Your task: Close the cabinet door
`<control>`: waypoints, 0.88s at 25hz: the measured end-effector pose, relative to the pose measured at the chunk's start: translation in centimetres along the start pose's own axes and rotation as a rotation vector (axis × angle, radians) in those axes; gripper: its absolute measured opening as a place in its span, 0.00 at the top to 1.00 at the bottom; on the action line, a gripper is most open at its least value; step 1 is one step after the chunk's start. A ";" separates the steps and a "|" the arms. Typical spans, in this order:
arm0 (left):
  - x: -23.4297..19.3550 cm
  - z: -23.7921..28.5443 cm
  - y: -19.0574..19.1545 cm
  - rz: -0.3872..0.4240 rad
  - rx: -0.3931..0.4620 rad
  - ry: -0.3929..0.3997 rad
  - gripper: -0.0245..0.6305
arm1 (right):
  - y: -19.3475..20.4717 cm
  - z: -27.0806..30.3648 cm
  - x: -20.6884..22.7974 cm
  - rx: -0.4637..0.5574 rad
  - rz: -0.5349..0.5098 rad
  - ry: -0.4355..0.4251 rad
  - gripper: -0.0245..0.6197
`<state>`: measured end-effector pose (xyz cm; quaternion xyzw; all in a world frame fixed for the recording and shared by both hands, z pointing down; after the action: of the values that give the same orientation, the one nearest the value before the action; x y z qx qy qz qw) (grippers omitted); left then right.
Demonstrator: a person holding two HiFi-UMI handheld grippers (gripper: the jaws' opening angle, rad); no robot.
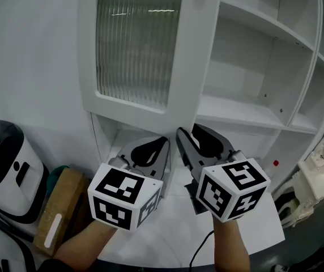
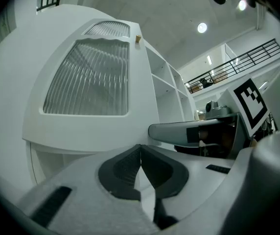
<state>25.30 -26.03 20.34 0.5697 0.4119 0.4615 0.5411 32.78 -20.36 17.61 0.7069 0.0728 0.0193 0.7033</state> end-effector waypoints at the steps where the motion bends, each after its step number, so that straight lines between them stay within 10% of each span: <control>1: -0.1 0.2 0.0 -0.001 -0.001 -0.003 0.94 | 0.0 0.2 0.2 0.002 -0.001 0.002 0.77; 22: -1.3 3.3 1.3 -0.021 -0.016 -0.045 0.94 | 0.3 3.1 3.2 0.012 -0.006 0.011 0.73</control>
<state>28.14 -28.20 21.53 0.5713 0.4019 0.4460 0.5596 36.38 -23.04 17.64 0.7107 0.0789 0.0206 0.6987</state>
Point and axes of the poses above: the fingertips, and each gripper's own axes: z forward along the fingers, x to its right, y out of its underside, the point moved 5 cm from there along -z, backward along the fingers, and after that the axes turned 4 degrees about -x, right-handed, at the moved point
